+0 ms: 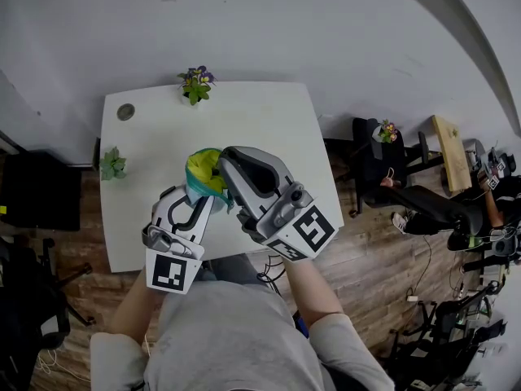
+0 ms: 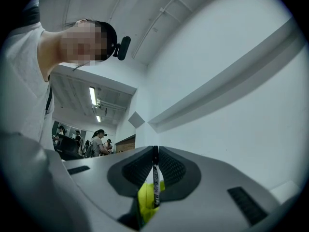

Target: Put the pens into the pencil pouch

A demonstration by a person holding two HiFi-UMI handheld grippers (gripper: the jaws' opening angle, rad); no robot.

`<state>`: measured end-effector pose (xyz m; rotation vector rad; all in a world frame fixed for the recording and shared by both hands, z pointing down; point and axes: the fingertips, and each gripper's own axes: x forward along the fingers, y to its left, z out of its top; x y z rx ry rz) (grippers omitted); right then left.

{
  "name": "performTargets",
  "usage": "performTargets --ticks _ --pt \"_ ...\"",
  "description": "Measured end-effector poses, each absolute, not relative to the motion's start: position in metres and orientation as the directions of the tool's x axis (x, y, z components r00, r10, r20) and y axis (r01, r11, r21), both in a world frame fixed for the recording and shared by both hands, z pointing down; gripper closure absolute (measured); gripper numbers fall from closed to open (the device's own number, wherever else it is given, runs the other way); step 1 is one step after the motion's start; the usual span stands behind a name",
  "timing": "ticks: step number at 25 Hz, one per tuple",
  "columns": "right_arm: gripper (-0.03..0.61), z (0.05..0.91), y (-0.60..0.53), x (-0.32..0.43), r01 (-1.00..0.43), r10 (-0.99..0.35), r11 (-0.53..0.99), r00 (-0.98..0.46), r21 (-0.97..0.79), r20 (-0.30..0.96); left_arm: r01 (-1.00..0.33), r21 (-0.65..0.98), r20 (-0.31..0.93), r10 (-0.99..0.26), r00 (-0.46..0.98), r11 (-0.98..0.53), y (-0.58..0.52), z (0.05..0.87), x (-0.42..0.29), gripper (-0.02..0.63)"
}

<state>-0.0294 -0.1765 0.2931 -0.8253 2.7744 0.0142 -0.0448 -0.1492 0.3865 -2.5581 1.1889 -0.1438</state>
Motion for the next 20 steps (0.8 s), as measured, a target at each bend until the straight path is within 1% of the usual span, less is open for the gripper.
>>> performTargets --ticks 6,8,10,12,16,18,20 --pt "0.525 0.312 -0.174 -0.032 -0.572 -0.567 0.82 -0.811 -0.003 -0.144 -0.738 -0.333 -0.057 -0.769 0.636 -0.586 -0.15 0.381 -0.049 0.539" --pt "0.52 0.312 -0.174 -0.032 -0.572 -0.568 0.82 -0.811 -0.011 -0.141 -0.74 -0.336 -0.055 -0.772 0.633 -0.583 -0.152 0.381 -0.05 0.539" --pt "0.498 0.311 -0.176 -0.03 -0.568 -0.565 0.823 -0.813 -0.024 -0.143 -0.742 -0.334 -0.053 -0.774 0.631 -0.582 -0.153 0.382 -0.051 0.539" --pt "0.494 0.31 -0.177 -0.025 -0.572 -0.57 0.819 -0.808 -0.033 -0.147 -0.743 -0.335 -0.049 -0.777 0.628 -0.58 -0.154 0.383 -0.051 0.538" --pt "0.495 0.314 -0.186 -0.003 -0.626 -0.63 0.776 -0.764 -0.079 -0.137 -0.744 -0.34 -0.032 -0.784 0.62 -0.575 -0.154 0.387 -0.051 0.538" --pt "0.513 0.327 -0.195 0.01 -0.659 -0.666 0.746 -0.741 -0.102 -0.084 -0.746 -0.337 -0.028 -0.786 0.617 -0.574 -0.156 0.39 -0.053 0.538" --pt "0.532 0.349 -0.205 0.021 -0.685 -0.688 0.721 -0.726 -0.107 0.01 -0.748 -0.338 -0.027 -0.788 0.615 -0.572 -0.157 0.392 -0.054 0.538"
